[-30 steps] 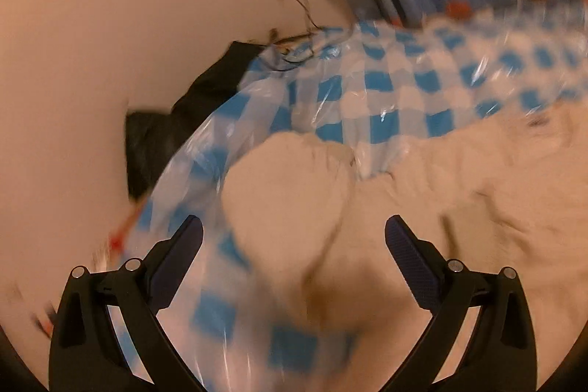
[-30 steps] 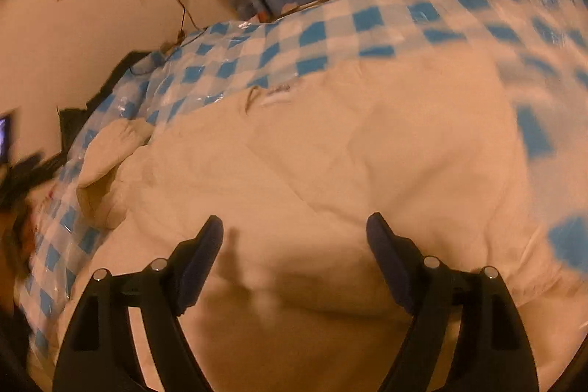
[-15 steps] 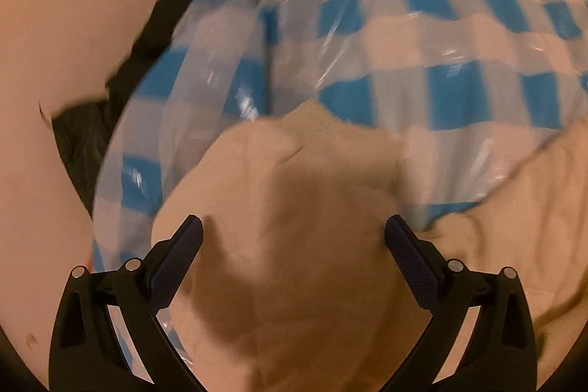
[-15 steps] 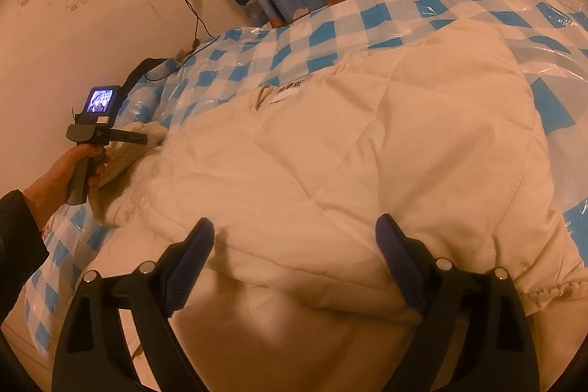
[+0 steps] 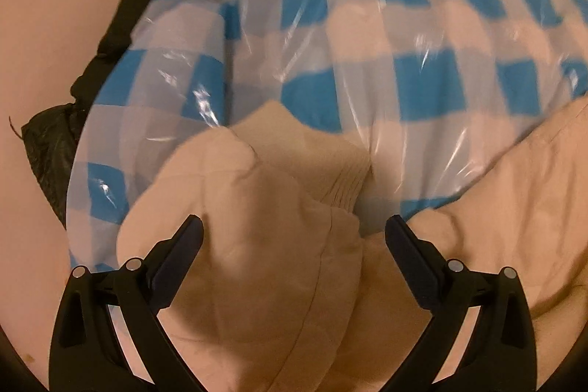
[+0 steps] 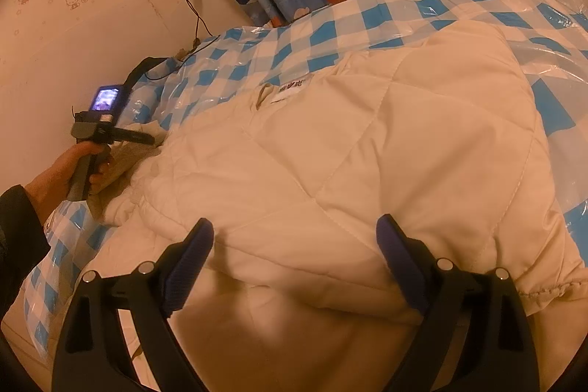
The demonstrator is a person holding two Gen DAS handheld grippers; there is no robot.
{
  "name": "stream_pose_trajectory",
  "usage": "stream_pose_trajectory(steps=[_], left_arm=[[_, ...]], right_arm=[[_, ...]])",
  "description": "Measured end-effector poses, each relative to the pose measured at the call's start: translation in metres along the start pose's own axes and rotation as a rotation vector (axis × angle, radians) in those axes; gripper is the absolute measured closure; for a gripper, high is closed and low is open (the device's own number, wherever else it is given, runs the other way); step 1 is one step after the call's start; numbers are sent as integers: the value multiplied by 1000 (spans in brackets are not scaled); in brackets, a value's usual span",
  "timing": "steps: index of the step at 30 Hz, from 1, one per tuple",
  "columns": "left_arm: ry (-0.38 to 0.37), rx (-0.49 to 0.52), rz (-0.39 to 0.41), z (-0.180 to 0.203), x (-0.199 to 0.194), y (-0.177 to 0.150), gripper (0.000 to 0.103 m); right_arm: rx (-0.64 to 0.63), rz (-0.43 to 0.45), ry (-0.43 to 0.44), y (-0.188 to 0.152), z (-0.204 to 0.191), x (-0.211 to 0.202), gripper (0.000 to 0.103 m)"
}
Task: Fold large clothes
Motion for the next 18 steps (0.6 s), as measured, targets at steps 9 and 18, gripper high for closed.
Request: stream_pose_trajectory(steps=[9,18], left_arm=[[-1,-57,-42,-14,13,-22,60],[-375,-341,239,-52,-77,-36,95]], right_arm=[[0,2,1,0,0,0,16],[0,3,0,0,0,1,16]])
Point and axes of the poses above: each gripper's, at about its wrist camera, not at the fingertips, and x roughly the way its jaws point, z to its right, y to its top, the point moved 10 cm from there along x, roughly the way its jaws point, and after that the axes turned 12 degrees about x, right-handed, at the moved point
